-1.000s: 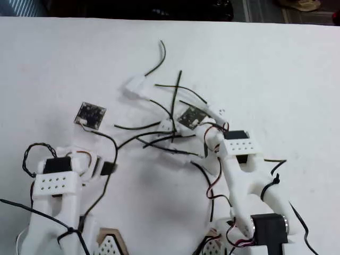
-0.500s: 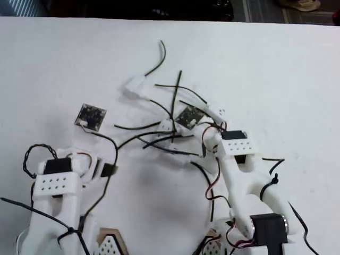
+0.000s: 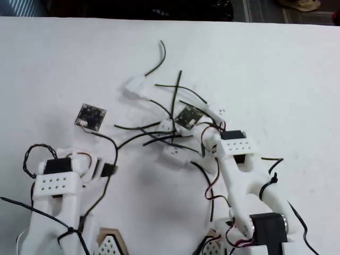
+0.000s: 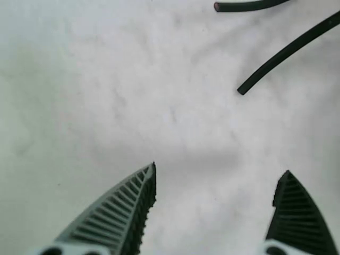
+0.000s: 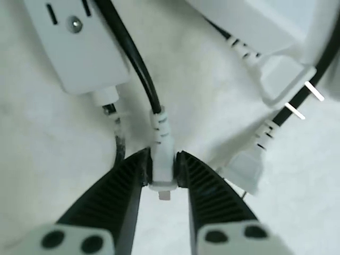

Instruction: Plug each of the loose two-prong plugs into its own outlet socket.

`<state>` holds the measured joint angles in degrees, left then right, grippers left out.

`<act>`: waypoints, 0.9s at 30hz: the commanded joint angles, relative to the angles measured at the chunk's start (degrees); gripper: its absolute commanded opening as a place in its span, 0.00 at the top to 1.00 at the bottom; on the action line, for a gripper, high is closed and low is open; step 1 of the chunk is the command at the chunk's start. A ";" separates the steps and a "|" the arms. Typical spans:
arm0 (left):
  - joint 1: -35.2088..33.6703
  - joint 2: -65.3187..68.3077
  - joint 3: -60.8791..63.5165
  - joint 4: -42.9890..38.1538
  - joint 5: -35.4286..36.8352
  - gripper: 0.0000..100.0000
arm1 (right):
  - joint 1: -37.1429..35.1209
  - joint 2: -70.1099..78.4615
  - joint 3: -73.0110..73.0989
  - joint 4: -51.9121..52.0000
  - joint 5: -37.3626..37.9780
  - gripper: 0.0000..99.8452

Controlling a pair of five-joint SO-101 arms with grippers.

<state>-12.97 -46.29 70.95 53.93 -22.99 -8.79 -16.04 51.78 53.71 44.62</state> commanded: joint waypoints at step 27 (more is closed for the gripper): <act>-0.48 -1.45 -2.46 -2.02 4.84 0.66 | -25.98 -43.65 -7.65 11.03 -38.07 0.98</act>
<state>-12.97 -46.29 70.95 52.88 -20.35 -32.62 -57.10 45.89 68.04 9.98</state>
